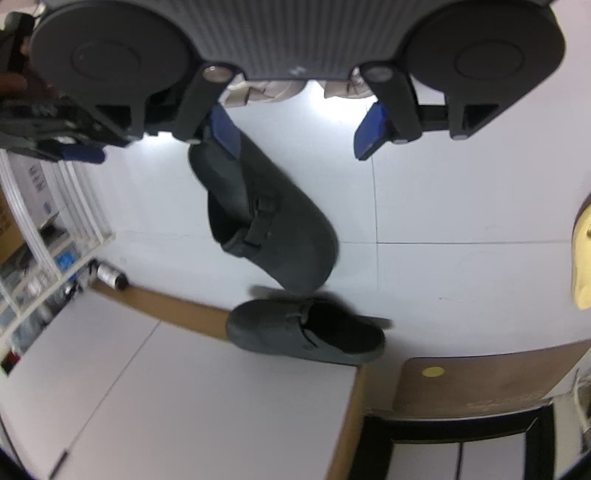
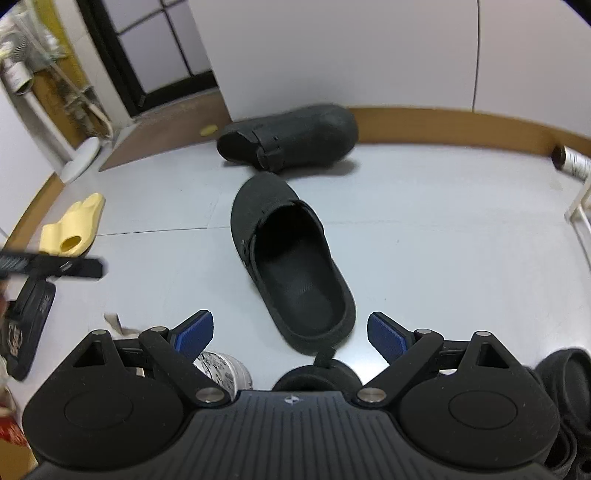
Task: Organize scattered shoes
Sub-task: 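Pull the dark clog with the left tool while the right tool moves toward it, then open and withdraw the left tool while the right tool grips the clog heel, then lift and turn the dark clog with the right tool, then lower the dark clog beside its matching clog with the right tool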
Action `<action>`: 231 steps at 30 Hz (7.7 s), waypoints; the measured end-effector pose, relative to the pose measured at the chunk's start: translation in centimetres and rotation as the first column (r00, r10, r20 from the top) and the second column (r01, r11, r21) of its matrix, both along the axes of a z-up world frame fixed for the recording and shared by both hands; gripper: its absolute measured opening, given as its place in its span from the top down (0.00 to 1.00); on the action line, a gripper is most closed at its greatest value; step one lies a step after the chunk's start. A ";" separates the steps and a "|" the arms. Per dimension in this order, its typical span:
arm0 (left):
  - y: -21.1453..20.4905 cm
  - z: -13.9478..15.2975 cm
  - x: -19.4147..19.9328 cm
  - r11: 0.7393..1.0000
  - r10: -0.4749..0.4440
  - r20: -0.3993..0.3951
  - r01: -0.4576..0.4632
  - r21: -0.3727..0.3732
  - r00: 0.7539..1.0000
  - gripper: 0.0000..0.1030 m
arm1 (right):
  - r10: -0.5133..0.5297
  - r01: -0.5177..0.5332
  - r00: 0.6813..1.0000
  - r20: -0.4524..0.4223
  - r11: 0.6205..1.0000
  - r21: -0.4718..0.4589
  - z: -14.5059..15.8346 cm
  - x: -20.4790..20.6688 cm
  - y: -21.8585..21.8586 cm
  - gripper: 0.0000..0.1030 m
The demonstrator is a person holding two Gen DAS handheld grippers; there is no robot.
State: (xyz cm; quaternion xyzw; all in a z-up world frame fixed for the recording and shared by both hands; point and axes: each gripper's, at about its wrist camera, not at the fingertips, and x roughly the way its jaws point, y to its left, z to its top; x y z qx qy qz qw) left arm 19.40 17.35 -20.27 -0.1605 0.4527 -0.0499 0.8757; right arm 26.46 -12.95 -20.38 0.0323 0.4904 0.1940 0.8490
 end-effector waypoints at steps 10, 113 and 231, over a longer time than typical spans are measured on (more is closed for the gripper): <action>1.5 -0.3 -1.4 0.999 0.037 0.035 -0.038 0.039 0.999 0.29 | -0.080 0.082 0.993 -0.089 0.996 0.022 1.4 5.0 3.8 0.10; 9.3 -4.3 -4.6 0.987 0.158 -0.023 -0.158 0.007 0.987 0.29 | -0.151 0.117 0.980 -0.128 0.965 -0.235 -8.2 16.4 13.1 0.58; 6.3 -6.0 -3.4 0.992 0.122 -0.071 -0.122 0.016 0.990 0.30 | -0.080 0.040 0.948 -0.309 0.990 -0.134 -13.0 16.5 9.5 0.12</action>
